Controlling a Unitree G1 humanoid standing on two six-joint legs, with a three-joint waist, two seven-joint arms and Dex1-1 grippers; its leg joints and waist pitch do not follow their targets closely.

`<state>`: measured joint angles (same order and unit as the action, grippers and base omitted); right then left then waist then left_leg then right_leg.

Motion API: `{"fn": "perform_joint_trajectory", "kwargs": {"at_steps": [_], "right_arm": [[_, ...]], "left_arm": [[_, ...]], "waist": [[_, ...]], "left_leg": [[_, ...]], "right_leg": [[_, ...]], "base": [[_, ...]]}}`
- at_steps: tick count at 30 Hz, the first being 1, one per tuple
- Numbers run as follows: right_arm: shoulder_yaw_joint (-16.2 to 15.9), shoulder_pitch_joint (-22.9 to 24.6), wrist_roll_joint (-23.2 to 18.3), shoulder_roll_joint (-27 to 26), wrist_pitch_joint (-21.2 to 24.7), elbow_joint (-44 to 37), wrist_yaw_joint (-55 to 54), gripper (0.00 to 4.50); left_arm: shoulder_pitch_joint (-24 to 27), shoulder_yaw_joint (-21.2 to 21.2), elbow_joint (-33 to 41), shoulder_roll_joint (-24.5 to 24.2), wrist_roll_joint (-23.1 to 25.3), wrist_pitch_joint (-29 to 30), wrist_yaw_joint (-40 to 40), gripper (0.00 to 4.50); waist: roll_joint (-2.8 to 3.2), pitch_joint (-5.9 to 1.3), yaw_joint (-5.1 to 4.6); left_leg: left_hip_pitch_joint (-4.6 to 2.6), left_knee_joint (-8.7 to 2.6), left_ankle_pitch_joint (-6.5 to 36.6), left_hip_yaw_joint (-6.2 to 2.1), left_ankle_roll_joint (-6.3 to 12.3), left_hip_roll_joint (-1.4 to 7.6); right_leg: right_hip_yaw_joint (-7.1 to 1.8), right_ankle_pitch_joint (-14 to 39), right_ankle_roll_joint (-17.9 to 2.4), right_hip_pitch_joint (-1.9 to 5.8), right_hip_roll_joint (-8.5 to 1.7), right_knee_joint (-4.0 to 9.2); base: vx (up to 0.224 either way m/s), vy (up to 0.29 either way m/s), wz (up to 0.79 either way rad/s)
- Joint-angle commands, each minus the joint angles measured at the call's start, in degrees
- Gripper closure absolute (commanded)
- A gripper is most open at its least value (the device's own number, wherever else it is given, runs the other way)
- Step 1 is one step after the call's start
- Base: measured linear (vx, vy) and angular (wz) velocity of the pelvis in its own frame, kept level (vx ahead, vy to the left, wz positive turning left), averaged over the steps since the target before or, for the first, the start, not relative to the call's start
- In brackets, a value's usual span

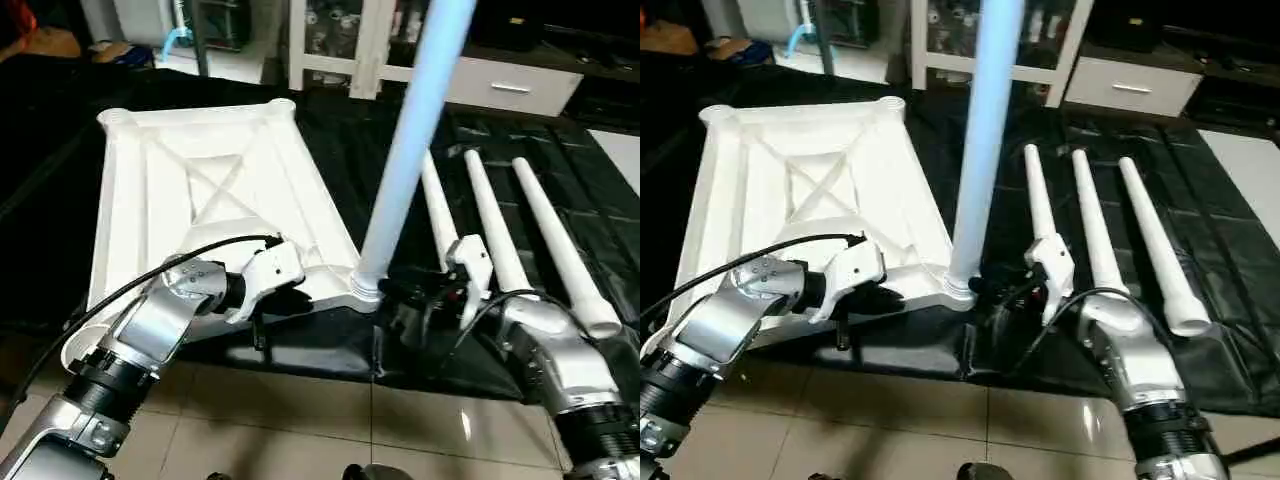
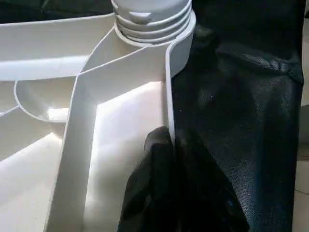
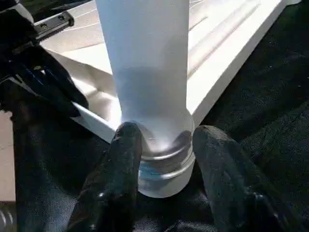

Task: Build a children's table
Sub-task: Rotate leg to tighten

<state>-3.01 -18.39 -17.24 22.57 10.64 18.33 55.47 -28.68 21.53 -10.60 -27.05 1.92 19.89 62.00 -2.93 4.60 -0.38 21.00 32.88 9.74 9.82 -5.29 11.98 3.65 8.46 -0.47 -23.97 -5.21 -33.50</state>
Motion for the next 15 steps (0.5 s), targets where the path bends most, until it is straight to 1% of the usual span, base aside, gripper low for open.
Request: {"fn": "perform_joint_trajectory", "kwargs": {"at_steps": [1, 3, 4, 5, 6, 7, 8, 9, 10, 11, 12, 13, 15], "right_arm": [[0.5, -2.7, -1.3, 0.3, 0.2, -0.8, 1.3, 2.19], [0.4, -3.0, -1.7, 0.7, 0.4, -0.8, 2.6, 1.96], [-0.3, -3.0, -2.3, 1.7, 1.6, -1.7, 4.9, 1.9], [-0.4, -2.9, -2.5, 1.9, 2.0, -1.8, 5.4, 1.9], [-0.6, -2.9, -2.8, 2.3, 2.7, -2.2, 6.4, 1.85], [-0.9, -3.1, -2.5, 3.1, 2.7, -2.4, 7.3, 1.58], [-1.0, -3.3, -2.3, 3.3, 2.5, -2.2, 7.3, 1.58], [-0.8, -3.7, -2.1, 3.5, 2.4, -1.7, 7.3, 1.5], [-0.5, -4.3, -1.5, 3.5, 1.5, -0.9, 6.6, 1.38], [-0.2, -4.7, -0.8, 3.3, 0.7, -0.1, 5.5, 1.26], [-0.1, -5.0, -0.6, 3.2, 0.5, 0.2, 5.1, 1.26], [-0.2, -5.2, 0.0, 3.2, -0.1, 0.6, 4.7, 1.18], [-0.3, -5.2, 0.2, 3.2, -0.3, 0.6, 4.8, 1.18]], "left_arm": [[1.8, 4.8, 0.9, 0.7, -0.4, 0.2, 3.3, 4.5], [1.9, 4.8, 1.0, 0.7, -0.4, 0.3, 3.4, 4.5], [2.1, 4.9, 1.4, 0.5, -0.5, 0.4, 3.7, 4.5], [2.1, 5.0, 1.4, 0.4, -0.5, 0.4, 3.7, 4.5], [2.2, 5.0, 1.5, 0.3, -0.5, 0.5, 3.8, 4.5], [2.3, 5.0, 1.7, 0.2, -0.5, 0.5, 4.0, 4.5], [2.4, 5.0, 1.7, 0.1, -0.4, 0.5, 4.1, 4.5], [2.4, 5.0, 1.7, 0.1, -0.4, 0.4, 4.1, 4.5], [2.3, 4.9, 1.6, 0.1, -0.3, 0.4, 4.2, 4.5], [2.2, 4.9, 1.4, 0.2, -0.3, 0.3, 4.3, 4.5], [2.1, 4.9, 1.3, 0.2, -0.2, 0.3, 4.3, 4.5], [2.1, 4.8, 1.3, 0.1, -0.1, 0.2, 4.4, 4.5], [2.1, 4.8, 1.3, 0.1, -0.1, 0.2, 4.5, 4.5]], "waist": [[0.33, -3.88, 0.33], [0.18, -3.91, 0.37], [0.22, -3.92, 0.4], [0.28, -3.92, 0.45], [0.29, -3.91, 0.55], [0.52, -3.88, 0.99], [0.49, -3.88, 1.11], [0.47, -3.84, 1.24], [0.44, -3.86, 1.49], [0.39, -3.9, 1.54], [0.42, -3.85, 1.58], [0.46, -3.76, 1.68], [0.36, -3.73, 1.72]], "left_leg": [[-0.17, -3.69, 14.6, 0.31, 3.73, 0.94], [-0.11, -3.58, 13.9, 0.35, 4.19, 0.94], [-0.11, -3.54, 13.4, 0.38, 4.48, 0.94], [-0.13, -3.53, 13.4, 0.37, 4.64, 0.95], [-0.19, -3.52, 13.2, 0.4, 4.77, 0.98], [-0.53, -3.48, 12.6, 0.48, 4.88, 1.15], [-0.66, -3.43, 12.5, 0.59, 4.93, 1.15], [-0.64, -3.45, 12.1, 0.66, 5.01, 1.14], [-0.52, -3.49, 12.0, 0.64, 4.79, 1.09], [-0.48, -3.49, 11.9, 0.62, 4.63, 1.07], [-0.43, -3.51, 12.0, 0.61, 4.43, 1.04], [-0.46, -3.56, 13.2, 0.61, 3.77, 0.97], [-0.5, -3.6, 14.0, 0.59, 3.35, 0.95]], "right_leg": [[-1.96, 15.1, -12.2, 2.8, -1.82, 3.52], [-1.96, 14.6, -12.4, 2.9, -1.86, 3.38], [-1.97, 14.2, -12.6, 2.9, -1.85, 3.33], [-1.95, 14.0, -12.7, 2.93, -1.81, 3.28], [-1.99, 13.8, -12.7, 2.93, -1.82, 3.29], [-2.05, 12.6, -13.2, 2.74, -1.84, 3.22], [-2.09, 12.1, -13.5, 2.63, -1.77, 3.2], [-2.11, 11.3, -13.9, 2.65, -1.68, 3.04], [-2.08, 11.4, -13.8, 2.81, -1.74, 2.98], [-2.08, 11.6, -13.7, 2.85, -1.78, 2.96], [-2.08, 11.9, -13.6, 2.85, -1.78, 2.98], [-2.11, 14.0, -12.8, 2.81, -1.86, 3.22], [-2.13, 15.5, -12.1, 2.8, -1.89, 3.42]], "base": [[0.0, 0.0, 0.0], [0.0, 0.0, 0.0], [0.0, 0.0, 0.0], [0.0, 0.0, 0.0], [0.0, 0.0, 0.0], [0.0, 0.0, 0.0], [0.0, 0.0, 0.0], [0.0, 0.0, 0.0], [0.0, 0.0, 0.0], [0.0, 0.0, 0.0], [0.0, 0.0, 0.0], [0.0, 0.0, 0.0], [0.0, 0.0, 0.0]]}}
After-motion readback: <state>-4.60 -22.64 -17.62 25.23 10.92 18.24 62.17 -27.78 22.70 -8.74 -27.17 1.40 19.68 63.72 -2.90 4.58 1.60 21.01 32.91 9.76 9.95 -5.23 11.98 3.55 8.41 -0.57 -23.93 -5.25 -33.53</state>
